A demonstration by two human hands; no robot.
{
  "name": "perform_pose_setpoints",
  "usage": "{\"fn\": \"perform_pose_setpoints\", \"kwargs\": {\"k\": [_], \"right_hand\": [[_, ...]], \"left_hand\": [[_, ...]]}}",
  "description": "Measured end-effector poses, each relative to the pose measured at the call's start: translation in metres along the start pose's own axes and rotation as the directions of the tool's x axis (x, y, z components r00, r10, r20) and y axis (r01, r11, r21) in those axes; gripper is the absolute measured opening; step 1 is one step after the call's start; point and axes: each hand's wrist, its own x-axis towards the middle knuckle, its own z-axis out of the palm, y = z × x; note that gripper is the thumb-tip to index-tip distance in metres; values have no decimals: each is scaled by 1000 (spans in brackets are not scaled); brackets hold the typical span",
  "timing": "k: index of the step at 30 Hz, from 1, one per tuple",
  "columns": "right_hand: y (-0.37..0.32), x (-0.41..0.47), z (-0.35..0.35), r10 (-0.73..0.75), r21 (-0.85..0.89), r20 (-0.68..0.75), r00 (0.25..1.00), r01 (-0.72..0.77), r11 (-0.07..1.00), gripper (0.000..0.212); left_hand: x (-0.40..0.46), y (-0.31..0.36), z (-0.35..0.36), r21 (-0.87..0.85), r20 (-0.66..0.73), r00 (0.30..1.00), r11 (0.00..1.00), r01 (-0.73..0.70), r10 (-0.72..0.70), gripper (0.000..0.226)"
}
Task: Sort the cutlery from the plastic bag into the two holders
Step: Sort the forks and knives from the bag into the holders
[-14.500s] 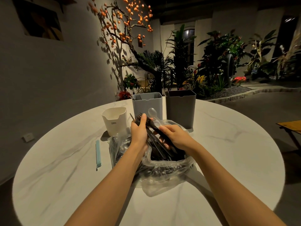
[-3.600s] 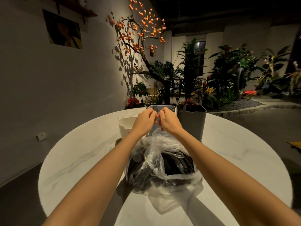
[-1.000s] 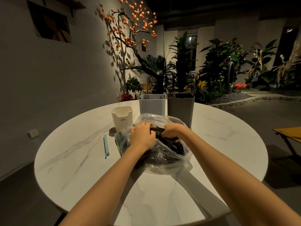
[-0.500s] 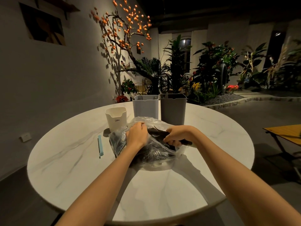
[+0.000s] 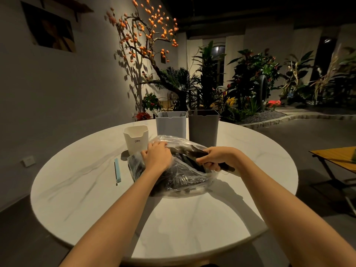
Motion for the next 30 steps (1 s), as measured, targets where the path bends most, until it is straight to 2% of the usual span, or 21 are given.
{"fn": "perform_pose_setpoints", "kwargs": {"k": [2, 4, 5, 7, 10, 14, 18, 20, 23, 26, 30], "right_hand": [[2, 0, 1, 9, 32, 29, 1000, -10, 999, 10], [2, 1, 2, 9, 45, 41, 999, -11, 999, 11], [2, 1, 3, 7, 51, 45, 999, -9, 999, 12], [1, 1, 2, 2, 47, 53, 999, -4, 999, 13], [-1, 2, 4, 22, -7, 78, 997, -22, 1000, 10], [-10, 6, 14, 40, -49, 130, 991, -34, 998, 10], [-11, 13, 21, -20, -78, 33, 999, 23, 997, 20], [-8, 15, 20, -85, -44, 22, 996, 86, 995, 25], [-3, 12, 15, -144, 76, 98, 985, 137, 988, 24], [0, 10, 10, -187, 161, 149, 971, 163, 973, 26], [-2, 12, 13, -221, 228, 90, 971, 195, 954, 26]], "left_hand": [[-2, -1, 0, 52, 110, 993, 998, 31, -36, 40], [-1, -3, 2, 62, 155, 987, 997, 40, -49, 41], [1, -6, 3, 30, 151, 988, 999, 39, -43, 37], [5, -11, 4, -141, 140, 989, 988, 64, -44, 24], [2, -14, 2, -336, 111, 993, 939, 75, -39, 21], [-2, -12, 6, -386, 45, 996, 921, -49, 72, 20], [0, -8, 10, -381, 18, 999, 924, -33, 43, 18], [2, -10, 7, -362, 19, 1000, 932, 14, -7, 22], [5, -13, 1, -296, -14, 997, 953, 71, -79, 30], [5, -13, 1, -260, -77, 992, 963, 77, -100, 26], [3, 3, 0, -535, -104, 994, 844, -22, -40, 22]]}}
